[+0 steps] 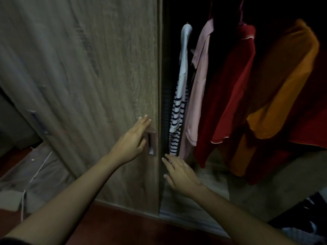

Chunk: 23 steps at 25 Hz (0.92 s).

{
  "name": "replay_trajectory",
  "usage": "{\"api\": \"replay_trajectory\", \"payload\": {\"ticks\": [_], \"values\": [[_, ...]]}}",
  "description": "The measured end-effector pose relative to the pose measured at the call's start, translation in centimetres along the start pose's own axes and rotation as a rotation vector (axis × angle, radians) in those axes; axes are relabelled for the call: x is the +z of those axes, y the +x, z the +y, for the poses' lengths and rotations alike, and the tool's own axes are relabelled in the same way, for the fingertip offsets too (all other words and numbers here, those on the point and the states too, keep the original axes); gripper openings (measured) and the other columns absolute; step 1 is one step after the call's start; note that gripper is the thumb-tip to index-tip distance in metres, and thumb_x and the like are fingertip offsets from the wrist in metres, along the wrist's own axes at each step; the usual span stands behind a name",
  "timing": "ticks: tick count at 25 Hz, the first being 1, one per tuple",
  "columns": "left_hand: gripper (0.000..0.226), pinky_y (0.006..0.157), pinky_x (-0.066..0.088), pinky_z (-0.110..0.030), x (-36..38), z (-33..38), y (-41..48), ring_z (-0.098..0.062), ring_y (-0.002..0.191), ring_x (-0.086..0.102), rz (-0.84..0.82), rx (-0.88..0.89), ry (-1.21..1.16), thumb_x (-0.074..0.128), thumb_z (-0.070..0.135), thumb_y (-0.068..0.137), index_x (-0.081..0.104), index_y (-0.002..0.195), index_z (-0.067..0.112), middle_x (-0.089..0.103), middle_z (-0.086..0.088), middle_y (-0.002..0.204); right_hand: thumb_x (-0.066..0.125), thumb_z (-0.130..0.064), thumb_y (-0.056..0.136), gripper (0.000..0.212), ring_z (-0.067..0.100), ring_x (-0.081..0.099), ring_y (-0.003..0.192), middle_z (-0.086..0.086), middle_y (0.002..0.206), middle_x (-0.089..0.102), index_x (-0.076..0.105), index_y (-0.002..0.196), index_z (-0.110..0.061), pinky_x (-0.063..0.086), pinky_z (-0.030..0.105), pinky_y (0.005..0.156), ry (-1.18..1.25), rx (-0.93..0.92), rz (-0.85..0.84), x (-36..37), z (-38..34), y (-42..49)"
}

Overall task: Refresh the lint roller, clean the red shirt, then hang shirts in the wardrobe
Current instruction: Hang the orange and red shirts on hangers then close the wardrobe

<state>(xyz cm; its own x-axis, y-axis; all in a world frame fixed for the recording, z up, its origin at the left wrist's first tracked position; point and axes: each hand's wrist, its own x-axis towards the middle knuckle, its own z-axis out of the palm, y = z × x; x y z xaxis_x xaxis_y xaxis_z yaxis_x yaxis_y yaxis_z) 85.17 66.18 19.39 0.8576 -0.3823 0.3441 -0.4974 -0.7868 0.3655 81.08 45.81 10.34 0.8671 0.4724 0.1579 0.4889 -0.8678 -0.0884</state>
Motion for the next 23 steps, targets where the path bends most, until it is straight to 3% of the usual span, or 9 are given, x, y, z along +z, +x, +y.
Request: {"api": "replay_trajectory", "payload": {"ticks": [3,6,9,11,14,17,22,23], "values": [[0.066,0.117,0.009,-0.024,-0.8,-0.9,0.7,-0.009,0.141,-0.002,0.041,-0.004,0.119,0.048,0.004,0.09,0.019,0.148,0.01,0.007,-0.007,0.159,0.073,-0.05,0.059,0.062,0.016,0.065,0.106,0.001,0.113,0.07,0.067,0.111,-0.017,0.052,0.031,0.089,-0.107,-0.086,-0.112,0.9,-1.0,2.4],[0.069,0.116,0.01,-0.035,-1.6,-1.1,2.0,-0.016,0.141,-0.005,0.091,0.03,0.273,0.05,0.008,0.089,0.016,0.149,0.01,-0.002,-0.007,0.157,0.071,-0.052,0.063,0.065,0.017,0.061,0.114,0.003,0.119,0.067,0.065,0.116,-0.015,0.048,0.033,0.096,-0.229,-0.103,-0.143,1.1,-1.3,4.8],[0.073,0.114,0.007,-0.038,-1.8,-1.5,3.5,-0.021,0.141,-0.008,0.096,0.052,0.413,0.052,0.012,0.089,0.011,0.149,0.011,-0.011,-0.003,0.151,0.038,-0.039,0.094,0.061,0.026,0.021,0.143,0.015,0.152,0.028,0.028,0.143,-0.003,0.014,0.041,0.117,-0.403,-0.229,-0.156,1.1,-1.2,7.3],[0.074,0.113,0.007,-0.04,-1.7,-2.0,4.1,-0.024,0.142,-0.008,0.085,0.06,0.474,0.053,0.014,0.09,0.008,0.149,0.012,-0.011,-0.005,0.152,0.024,-0.034,0.099,0.058,0.028,0.004,0.146,0.016,0.157,0.012,0.014,0.146,-0.003,0.001,0.042,0.118,-0.548,-0.288,-0.146,0.8,-1.1,8.6],[0.077,0.112,0.012,-0.044,-1.6,-2.8,4.2,-0.029,0.141,0.0,0.087,0.093,0.511,0.056,0.017,0.087,0.011,0.148,0.011,-0.004,-0.008,0.153,0.031,-0.034,0.097,0.058,0.031,0.004,0.145,0.013,0.157,0.012,0.015,0.146,-0.008,0.002,0.043,0.119,-0.8,-0.333,-0.19,0.6,-1.7,9.4],[0.086,0.108,0.022,-0.047,-1.6,-3.6,4.4,-0.026,0.143,0.008,0.113,0.139,0.53,0.066,0.014,0.079,0.014,0.147,0.013,0.009,-0.01,0.153,0.037,-0.032,0.096,0.057,0.031,0.013,0.143,0.012,0.154,0.02,0.02,0.145,-0.009,0.008,0.042,0.119,-0.896,-0.346,-0.226,0.6,-2.4,9.7],[0.104,0.104,0.025,-0.045,-2.0,-4.0,4.7,-0.017,0.146,0.002,0.093,0.201,0.609,0.079,0.014,0.06,0.023,0.147,0.017,0.021,-0.009,0.153,0.04,-0.03,0.095,0.055,0.03,0.017,0.142,0.013,0.152,0.024,0.025,0.143,-0.009,0.011,0.043,0.119,-0.889,-0.379,-0.204,-0.5,-2.4,8.8],[0.104,0.104,0.026,-0.045,-1.9,-3.9,4.9,-0.014,0.146,-0.006,0.101,0.226,0.618,0.079,0.014,0.059,0.024,0.146,0.017,0.021,-0.008,0.153,0.038,-0.029,0.096,0.053,0.03,0.019,0.141,0.013,0.152,0.025,0.026,0.143,-0.008,0.011,0.042,0.119,-0.875,-0.372,-0.194,-0.7,-2.2,8.4]]}}
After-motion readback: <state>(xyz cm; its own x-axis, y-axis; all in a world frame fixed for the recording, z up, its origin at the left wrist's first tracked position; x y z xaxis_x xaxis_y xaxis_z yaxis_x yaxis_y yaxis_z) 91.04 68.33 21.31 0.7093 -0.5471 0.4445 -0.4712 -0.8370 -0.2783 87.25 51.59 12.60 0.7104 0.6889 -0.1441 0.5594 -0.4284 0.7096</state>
